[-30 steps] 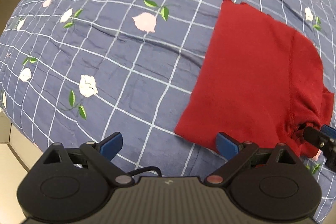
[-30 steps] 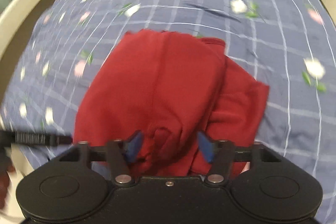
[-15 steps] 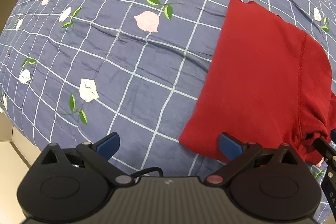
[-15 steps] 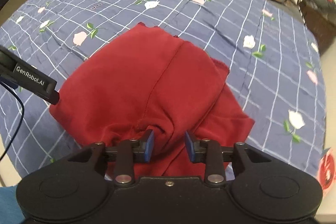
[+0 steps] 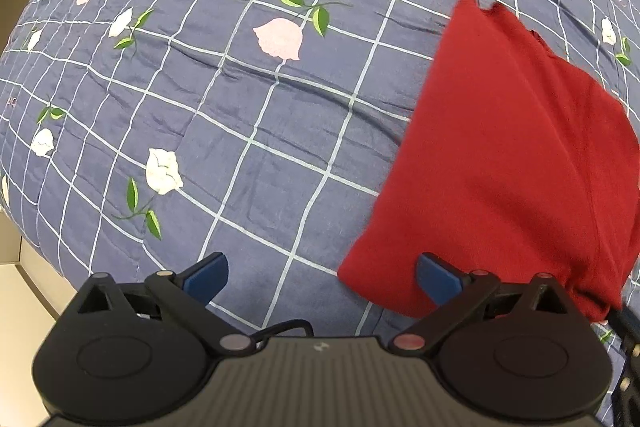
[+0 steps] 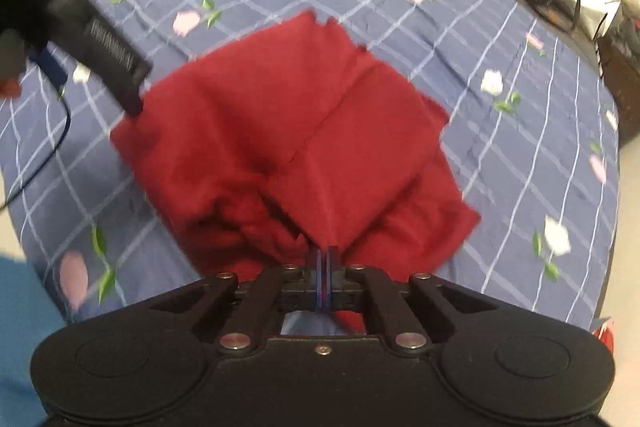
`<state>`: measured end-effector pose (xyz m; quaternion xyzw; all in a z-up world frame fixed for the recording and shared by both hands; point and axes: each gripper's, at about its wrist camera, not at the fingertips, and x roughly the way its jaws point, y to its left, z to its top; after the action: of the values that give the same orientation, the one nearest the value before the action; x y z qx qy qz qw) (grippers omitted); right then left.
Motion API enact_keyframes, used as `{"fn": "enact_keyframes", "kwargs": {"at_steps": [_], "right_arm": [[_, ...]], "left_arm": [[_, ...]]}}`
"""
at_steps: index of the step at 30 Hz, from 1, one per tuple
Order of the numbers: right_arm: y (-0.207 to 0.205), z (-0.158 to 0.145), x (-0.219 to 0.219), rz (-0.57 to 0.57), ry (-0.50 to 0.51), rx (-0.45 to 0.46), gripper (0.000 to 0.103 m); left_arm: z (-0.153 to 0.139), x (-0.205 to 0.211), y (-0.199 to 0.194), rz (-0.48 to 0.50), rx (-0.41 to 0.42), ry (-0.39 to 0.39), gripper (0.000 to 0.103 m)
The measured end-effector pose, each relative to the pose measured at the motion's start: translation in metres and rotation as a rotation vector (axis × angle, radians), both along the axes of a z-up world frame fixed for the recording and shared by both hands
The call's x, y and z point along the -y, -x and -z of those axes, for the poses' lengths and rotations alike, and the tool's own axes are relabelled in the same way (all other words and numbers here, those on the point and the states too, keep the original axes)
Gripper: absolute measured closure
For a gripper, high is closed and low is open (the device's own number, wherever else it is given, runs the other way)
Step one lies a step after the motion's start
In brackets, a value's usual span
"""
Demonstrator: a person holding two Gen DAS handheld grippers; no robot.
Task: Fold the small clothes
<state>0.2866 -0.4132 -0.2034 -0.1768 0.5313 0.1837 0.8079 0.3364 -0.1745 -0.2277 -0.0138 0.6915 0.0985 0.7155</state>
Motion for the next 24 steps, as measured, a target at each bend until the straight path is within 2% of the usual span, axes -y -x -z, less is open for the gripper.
{"fn": "enact_keyframes", "kwargs": {"at_steps": [4,5,7,10,12,14,18,19,20,21,24], "right_arm": [[-0.001,0.003,0.010,0.065,-0.064,-0.059,0.100],[-0.003,0.001,0.014,0.097,-0.089,-0.063,0.089],[-0.007,-0.003,0.021,0.150,-0.151,-0.074,0.074],[-0.018,-0.010,0.034,0.252,-0.243,-0.080,0.066],[-0.032,-0.008,0.045,0.349,-0.319,-0.103,0.055],[-0.048,-0.001,0.055,0.460,-0.374,-0.133,0.053],[-0.075,0.022,0.065,0.648,-0.422,-0.220,0.055],[-0.080,0.028,0.066,0.687,-0.426,-0.240,0.062],[-0.083,0.032,0.067,0.710,-0.426,-0.259,0.082],[-0.085,0.035,0.067,0.715,-0.430,-0.271,0.097],[-0.083,0.029,0.067,0.680,-0.423,-0.252,0.099]], "left_arm": [[0.004,0.000,0.001,0.009,-0.013,0.000,0.001],[0.005,0.000,0.001,0.010,-0.017,-0.002,0.001],[0.006,0.000,0.002,0.015,-0.024,-0.007,0.001],[0.008,-0.001,0.003,0.021,-0.036,-0.019,0.001],[0.010,-0.001,0.004,0.023,-0.044,-0.026,0.001],[0.011,-0.002,0.005,0.026,-0.050,-0.031,0.001],[0.014,0.000,0.005,0.041,-0.059,-0.045,0.001],[0.015,0.001,0.005,0.045,-0.062,-0.048,0.001],[0.015,0.001,0.005,0.048,-0.062,-0.051,0.001],[0.015,0.002,0.005,0.050,-0.061,-0.053,0.001],[0.011,0.003,0.006,0.052,-0.052,-0.044,0.001]]}}
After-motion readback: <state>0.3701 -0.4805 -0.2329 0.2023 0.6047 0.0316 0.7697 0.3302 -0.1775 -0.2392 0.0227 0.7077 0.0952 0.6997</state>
